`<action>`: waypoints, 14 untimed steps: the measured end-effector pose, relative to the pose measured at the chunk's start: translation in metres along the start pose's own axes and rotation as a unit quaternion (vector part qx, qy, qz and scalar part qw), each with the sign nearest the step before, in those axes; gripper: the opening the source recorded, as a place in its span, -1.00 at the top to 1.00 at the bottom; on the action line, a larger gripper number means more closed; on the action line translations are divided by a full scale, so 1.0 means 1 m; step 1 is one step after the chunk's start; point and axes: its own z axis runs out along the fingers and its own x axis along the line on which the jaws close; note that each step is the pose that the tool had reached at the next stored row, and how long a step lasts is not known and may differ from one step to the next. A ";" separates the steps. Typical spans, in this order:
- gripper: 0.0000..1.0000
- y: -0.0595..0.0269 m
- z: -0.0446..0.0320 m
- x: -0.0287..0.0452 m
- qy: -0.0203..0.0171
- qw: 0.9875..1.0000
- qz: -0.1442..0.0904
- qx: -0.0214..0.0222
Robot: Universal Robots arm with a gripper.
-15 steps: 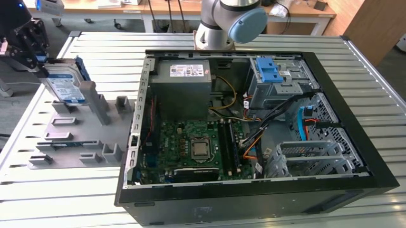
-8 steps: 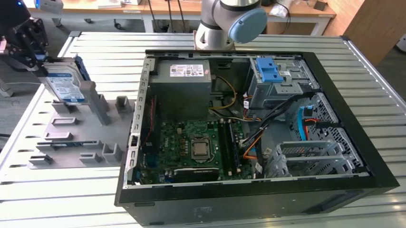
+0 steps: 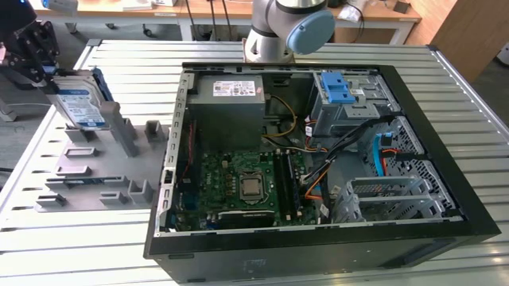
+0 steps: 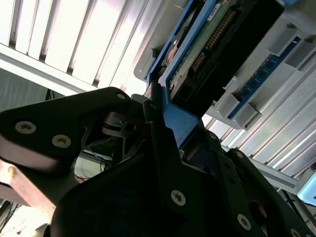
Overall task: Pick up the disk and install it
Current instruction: 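Pick up the disk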
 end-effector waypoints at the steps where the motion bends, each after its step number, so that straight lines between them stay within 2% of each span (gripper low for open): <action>1: 0.27 0.0000 -0.0010 -0.0001 0.000 1.000 0.000 0.000; 14: 0.27 0.0000 -0.0130 0.0000 0.000 1.000 0.000 0.000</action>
